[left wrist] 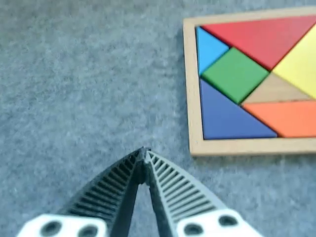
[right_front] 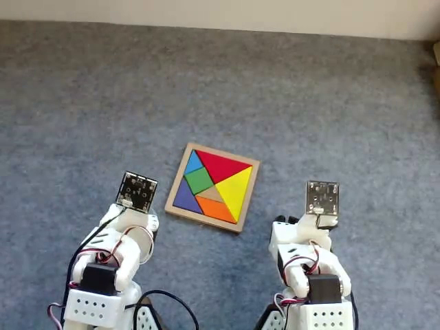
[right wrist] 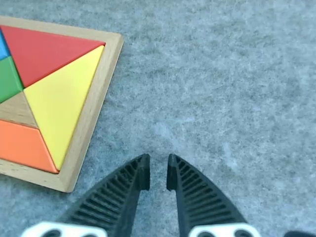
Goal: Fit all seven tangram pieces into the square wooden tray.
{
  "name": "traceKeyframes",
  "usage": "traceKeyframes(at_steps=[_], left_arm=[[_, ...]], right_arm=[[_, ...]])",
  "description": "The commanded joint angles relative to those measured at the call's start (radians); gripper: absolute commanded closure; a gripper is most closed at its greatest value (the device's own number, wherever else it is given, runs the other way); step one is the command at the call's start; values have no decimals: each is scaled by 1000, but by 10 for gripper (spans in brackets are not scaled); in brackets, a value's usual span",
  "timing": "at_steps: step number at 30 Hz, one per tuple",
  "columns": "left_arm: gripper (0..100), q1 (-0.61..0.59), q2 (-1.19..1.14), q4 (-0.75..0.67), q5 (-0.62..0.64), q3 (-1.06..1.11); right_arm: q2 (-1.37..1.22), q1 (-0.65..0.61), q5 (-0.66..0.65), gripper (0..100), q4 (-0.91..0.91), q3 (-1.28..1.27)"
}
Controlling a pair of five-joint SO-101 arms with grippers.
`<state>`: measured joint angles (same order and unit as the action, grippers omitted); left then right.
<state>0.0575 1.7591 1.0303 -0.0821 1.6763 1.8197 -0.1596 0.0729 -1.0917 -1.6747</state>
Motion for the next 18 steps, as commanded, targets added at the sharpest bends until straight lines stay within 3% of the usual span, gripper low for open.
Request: traceKeyframes(at_steps=[1,8,15,18], left_arm=[[993,-4,47,124,-8,21],[993,-8,50,272,-9,21],[993,-8,50,287,-8,21],[993,-8,50,287,-8,21]], right_arm=[[18,15,-9,925,7,-139],[18,15,-9,925,5,-139],[18,15,-9,925,-5,-139],[18,10,-9,925,-91,-139]])
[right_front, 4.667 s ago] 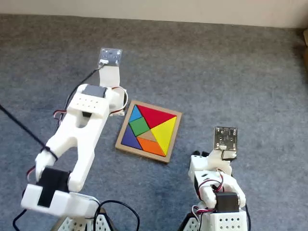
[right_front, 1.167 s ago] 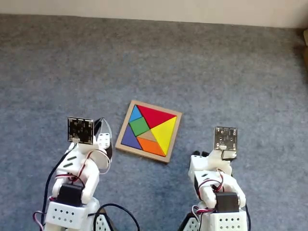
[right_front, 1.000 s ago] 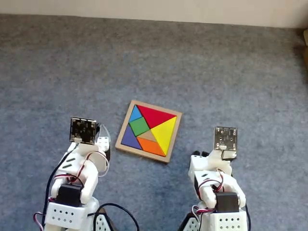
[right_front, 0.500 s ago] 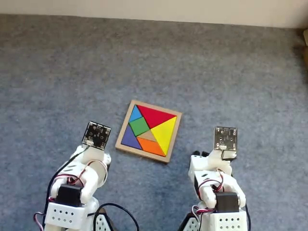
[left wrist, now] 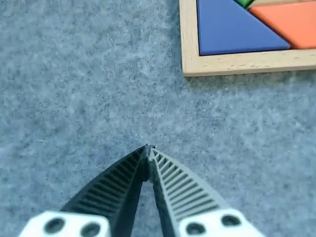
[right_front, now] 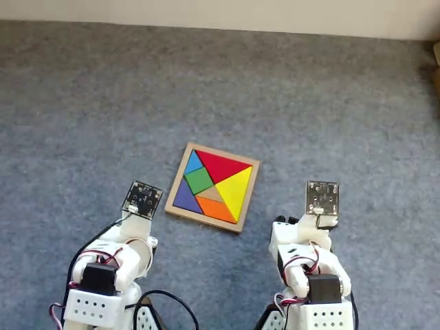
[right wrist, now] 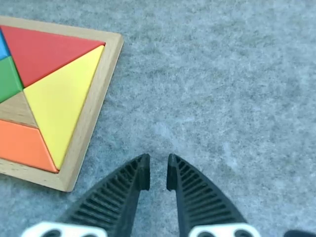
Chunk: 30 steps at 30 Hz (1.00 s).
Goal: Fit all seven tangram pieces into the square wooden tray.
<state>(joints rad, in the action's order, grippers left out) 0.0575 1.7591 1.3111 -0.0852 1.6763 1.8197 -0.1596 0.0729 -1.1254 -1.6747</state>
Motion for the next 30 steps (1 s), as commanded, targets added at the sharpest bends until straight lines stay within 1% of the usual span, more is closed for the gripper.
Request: traceKeyframes(at_steps=[1,9,30], left_arm=[[993,-8,50,6,-5,21],[993,-8,50,6,-5,21],[993,-8,50,6,-5,21]], right_arm=[[18,10,-9,925,-77,-139],[18,13,-9,925,-128,-139],[18,13,-9,925,-130,-139]])
